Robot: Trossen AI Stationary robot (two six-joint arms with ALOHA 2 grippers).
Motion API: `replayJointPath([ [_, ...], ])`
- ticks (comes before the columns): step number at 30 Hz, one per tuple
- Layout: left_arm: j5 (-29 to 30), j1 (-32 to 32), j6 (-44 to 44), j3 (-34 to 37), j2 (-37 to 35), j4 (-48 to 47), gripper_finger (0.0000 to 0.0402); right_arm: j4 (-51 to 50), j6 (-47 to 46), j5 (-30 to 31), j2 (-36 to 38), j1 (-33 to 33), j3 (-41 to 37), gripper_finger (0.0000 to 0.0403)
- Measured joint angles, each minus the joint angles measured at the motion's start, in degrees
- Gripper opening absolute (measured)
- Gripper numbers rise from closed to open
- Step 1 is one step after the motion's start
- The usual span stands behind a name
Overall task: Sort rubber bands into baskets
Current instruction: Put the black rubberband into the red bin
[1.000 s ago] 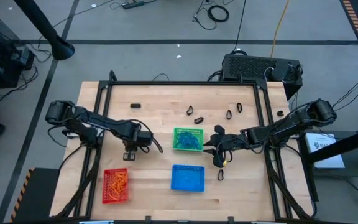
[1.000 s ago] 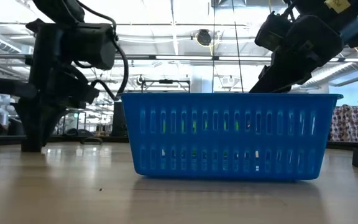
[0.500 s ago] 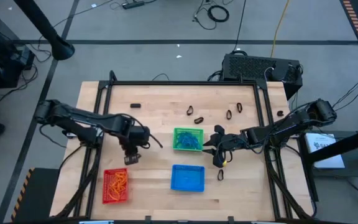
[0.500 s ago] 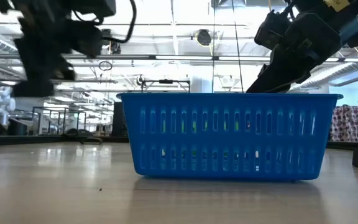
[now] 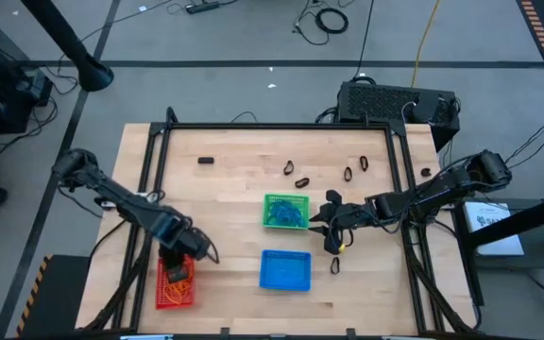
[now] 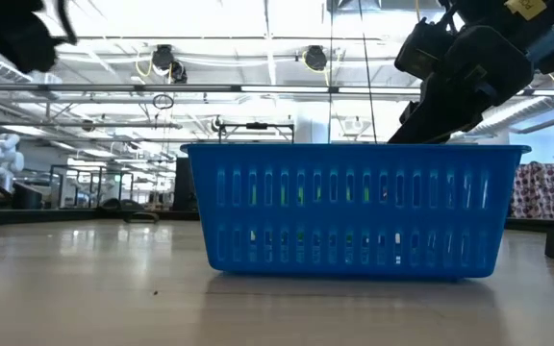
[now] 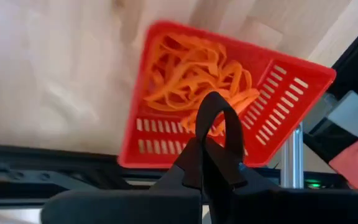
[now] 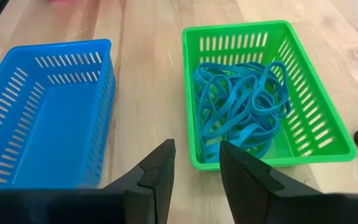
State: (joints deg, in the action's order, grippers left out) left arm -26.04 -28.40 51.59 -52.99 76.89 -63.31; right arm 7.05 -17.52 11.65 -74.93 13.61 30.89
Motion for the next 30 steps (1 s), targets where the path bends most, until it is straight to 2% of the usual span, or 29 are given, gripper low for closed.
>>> replayJointPath([
  [4,0.28,-4.42,5.17,0.00,0.05,0.24,0.0002,0.00,0.09,0.01,0.01,0.00,0.00,0.0120],
  [6,3.02,-6.09,6.54,0.00,0.05,0.26,0.0004,0.00,-0.09,-0.01,0.01,0.00,0.00,0.0120],
  [9,6.56,-8.15,6.60,0.00,0.07,0.48,0.0018,-0.01,-0.63,-0.01,0.01,0.00,0.00,0.0120],
  [12,6.62,-9.65,6.60,0.00,0.07,0.84,0.0039,-0.02,-1.11,-0.04,0.01,0.00,0.00,0.0120],
  [19,7.74,-10.36,6.62,0.00,0.07,0.91,0.0082,-0.02,-1.75,-1.52,0.01,0.02,0.00,0.0120],
  [30,9.87,-10.30,6.65,0.02,0.07,1.53,0.0121,-0.04,-2.82,-1.26,0.01,0.00,0.00,0.0120],
])
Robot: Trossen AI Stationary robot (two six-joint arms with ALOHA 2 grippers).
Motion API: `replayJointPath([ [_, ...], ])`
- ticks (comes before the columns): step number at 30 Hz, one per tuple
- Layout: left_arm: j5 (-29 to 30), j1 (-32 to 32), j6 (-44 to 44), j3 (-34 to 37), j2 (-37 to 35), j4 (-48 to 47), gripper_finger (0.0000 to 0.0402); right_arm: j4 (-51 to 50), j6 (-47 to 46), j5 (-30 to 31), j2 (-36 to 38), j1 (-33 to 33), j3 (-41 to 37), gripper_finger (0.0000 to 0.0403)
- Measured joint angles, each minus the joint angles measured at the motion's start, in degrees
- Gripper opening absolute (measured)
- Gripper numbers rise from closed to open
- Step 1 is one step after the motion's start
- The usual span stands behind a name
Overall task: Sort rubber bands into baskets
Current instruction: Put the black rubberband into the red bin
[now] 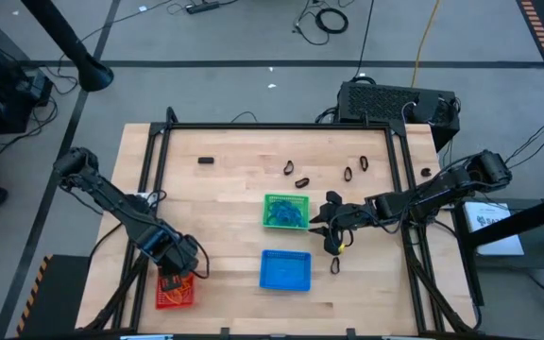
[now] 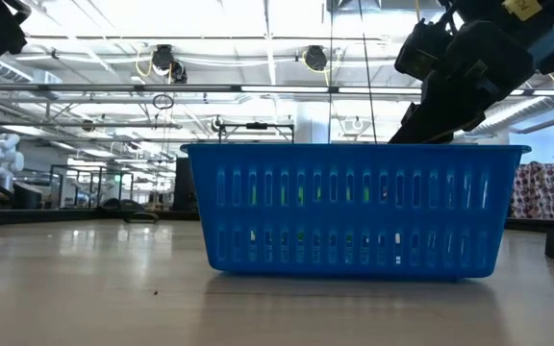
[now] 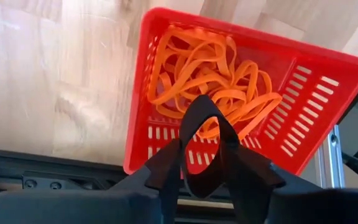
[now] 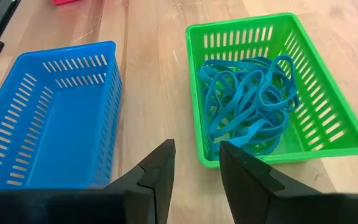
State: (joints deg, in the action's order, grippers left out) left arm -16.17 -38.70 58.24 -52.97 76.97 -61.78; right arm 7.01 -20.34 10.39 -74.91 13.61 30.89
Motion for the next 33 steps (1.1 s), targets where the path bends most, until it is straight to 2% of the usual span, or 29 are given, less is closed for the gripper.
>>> replayJointPath([
  [11,2.82,0.00,-0.04,0.00,0.00,1.51,0.0162,-0.02,0.11,0.00,0.00,0.00,0.00,0.0120],
  [18,3.97,1.04,-0.19,0.03,0.00,2.37,0.0164,-0.09,0.50,0.02,0.00,0.00,0.00,0.0120],
  [19,5.23,1.65,-0.92,0.04,0.00,3.49,0.0164,-0.17,0.73,0.00,0.00,0.02,0.00,0.0120],
  [21,11.75,3.31,-3.88,0.04,0.00,7.63,0.0164,-0.96,1.07,0.01,0.00,0.01,0.00,0.0120],
  [24,26.10,6.37,-12.65,0.04,0.00,17.70,0.0164,-2.73,1.07,0.04,0.00,0.00,0.00,0.0120],
  [27,40.23,11.10,-26.56,0.04,0.00,28.89,0.0164,-3.70,0.62,0.07,0.00,0.00,0.00,0.0120],
  [28,42.49,13.66,-31.48,0.04,0.00,32.81,0.0164,-3.92,0.09,0.07,0.00,0.00,0.00,0.0120],
  [30,43.27,19.88,-40.52,0.04,0.34,39.46,0.0164,-4.35,-0.91,0.07,0.00,0.00,0.00,0.0120],
  [33,40.11,30.46,-52.47,0.04,1.93,50.00,0.0164,-5.36,-2.58,0.07,0.00,0.02,0.00,0.0120],
])
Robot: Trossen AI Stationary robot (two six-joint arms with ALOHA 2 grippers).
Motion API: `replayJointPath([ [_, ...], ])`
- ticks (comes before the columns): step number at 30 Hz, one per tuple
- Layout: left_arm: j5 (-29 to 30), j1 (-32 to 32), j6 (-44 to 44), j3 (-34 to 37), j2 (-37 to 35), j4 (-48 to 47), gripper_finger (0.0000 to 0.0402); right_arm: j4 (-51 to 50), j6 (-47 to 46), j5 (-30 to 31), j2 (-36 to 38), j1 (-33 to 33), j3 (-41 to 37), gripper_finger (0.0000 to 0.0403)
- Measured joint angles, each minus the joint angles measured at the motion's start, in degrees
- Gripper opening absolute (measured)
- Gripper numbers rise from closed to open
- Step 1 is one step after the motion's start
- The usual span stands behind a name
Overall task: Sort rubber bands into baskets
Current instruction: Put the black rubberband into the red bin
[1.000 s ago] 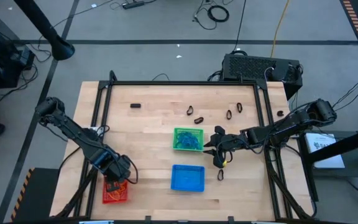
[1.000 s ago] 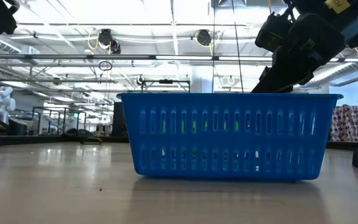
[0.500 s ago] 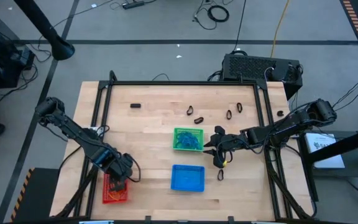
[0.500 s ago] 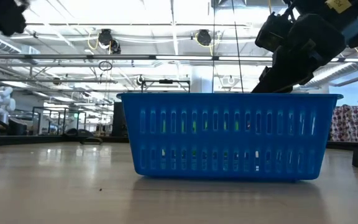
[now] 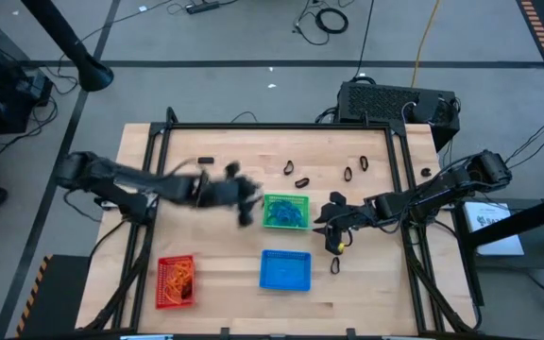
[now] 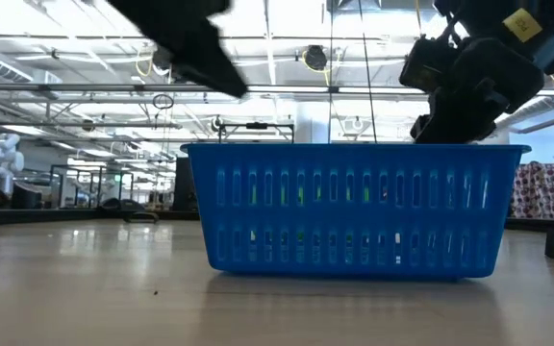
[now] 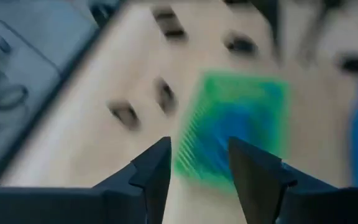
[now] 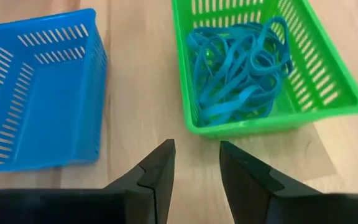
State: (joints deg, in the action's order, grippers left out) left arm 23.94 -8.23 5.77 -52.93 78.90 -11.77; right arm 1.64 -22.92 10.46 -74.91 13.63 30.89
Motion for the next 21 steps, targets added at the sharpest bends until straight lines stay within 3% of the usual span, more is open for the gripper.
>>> replayJointPath([
  [3,-12.86,11.23,-7.33,-0.02,3.63,13.64,0.0164,-2.05,-2.04,-0.02,0.00,0.00,-0.01,0.0120],
  [6,-27.80,19.85,-7.61,-1.65,10.79,24.82,0.0164,-5.28,-4.00,-0.02,0.00,0.04,0.00,0.0120],
  [8,-32.76,22.98,-7.72,-5.25,16.84,26.68,0.0164,-7.75,-5.40,0.24,0.00,0.04,-0.02,0.0120],
  [14,-34.03,25.71,-8.15,-21.87,34.71,20.69,0.0164,-12.89,-7.72,4.79,0.00,0.04,-0.02,0.0120],
  [21,-35.73,25.72,-5.08,-37.47,46.97,3.83,0.0164,-13.25,-7.15,4.53,0.02,0.93,-0.02,0.0120],
])
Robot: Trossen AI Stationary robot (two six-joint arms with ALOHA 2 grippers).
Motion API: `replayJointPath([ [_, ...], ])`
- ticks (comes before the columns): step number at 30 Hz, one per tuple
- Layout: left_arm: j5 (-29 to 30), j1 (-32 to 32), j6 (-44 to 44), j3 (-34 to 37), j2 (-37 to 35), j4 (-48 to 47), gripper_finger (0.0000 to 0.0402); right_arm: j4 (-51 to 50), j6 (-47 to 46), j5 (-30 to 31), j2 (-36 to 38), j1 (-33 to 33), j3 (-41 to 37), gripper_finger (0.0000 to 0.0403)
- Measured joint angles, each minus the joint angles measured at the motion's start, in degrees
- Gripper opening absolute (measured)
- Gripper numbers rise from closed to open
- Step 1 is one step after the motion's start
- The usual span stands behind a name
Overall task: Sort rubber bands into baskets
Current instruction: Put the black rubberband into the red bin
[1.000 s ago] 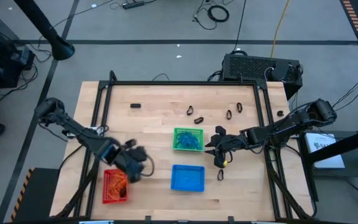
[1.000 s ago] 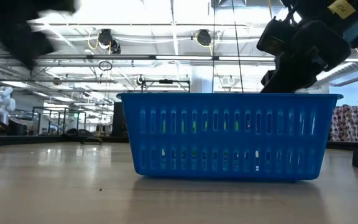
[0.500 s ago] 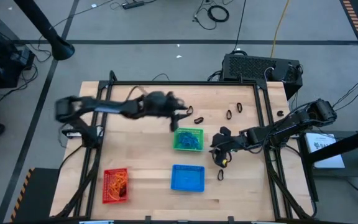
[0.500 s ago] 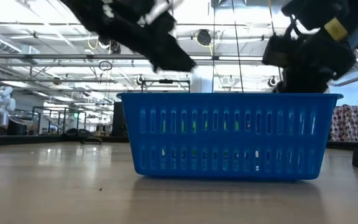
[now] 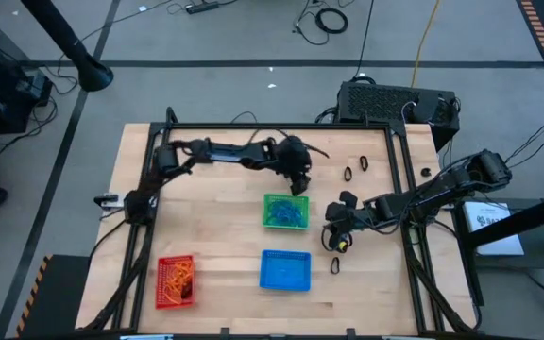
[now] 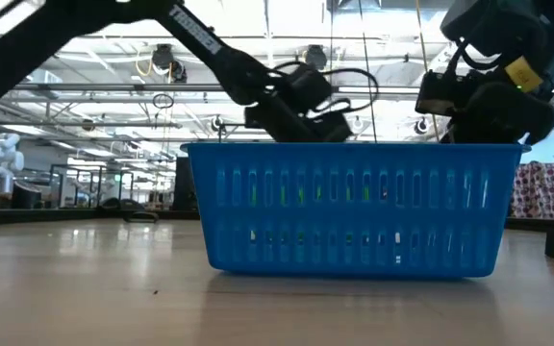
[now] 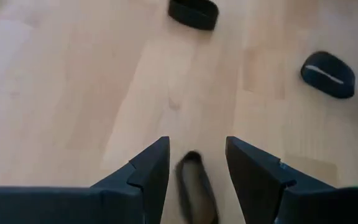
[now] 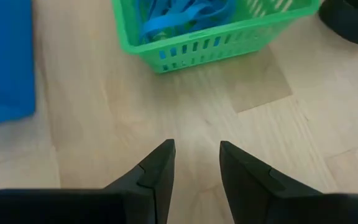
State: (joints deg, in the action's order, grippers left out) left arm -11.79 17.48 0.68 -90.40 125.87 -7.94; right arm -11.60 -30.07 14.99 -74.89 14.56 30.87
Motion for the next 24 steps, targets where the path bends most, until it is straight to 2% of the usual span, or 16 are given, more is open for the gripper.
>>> replayJointPath([
  [4,3.95,-0.99,-0.21,-2.64,2.50,-3.28,0.0164,-0.19,0.71,-0.07,0.00,1.28,0.00,0.0120],
  [10,6.98,-1.06,-1.60,-2.60,3.33,-4.31,0.0164,-0.42,0.71,-0.07,0.00,3.21,0.00,0.0120],
  [15,7.25,-1.00,-2.59,-2.60,3.61,-6.71,0.0164,0.16,0.60,-0.07,0.00,4.46,0.00,0.0120],
  [19,5.32,-1.01,-2.56,-2.79,4.77,-9.87,0.0164,0.81,0.56,-0.07,0.00,4.70,0.00,0.0120],
  [24,5.91,-1.06,-2.55,-2.84,5.74,-9.05,0.0157,1.59,0.86,-0.06,0.00,4.64,0.00,0.0120],
])
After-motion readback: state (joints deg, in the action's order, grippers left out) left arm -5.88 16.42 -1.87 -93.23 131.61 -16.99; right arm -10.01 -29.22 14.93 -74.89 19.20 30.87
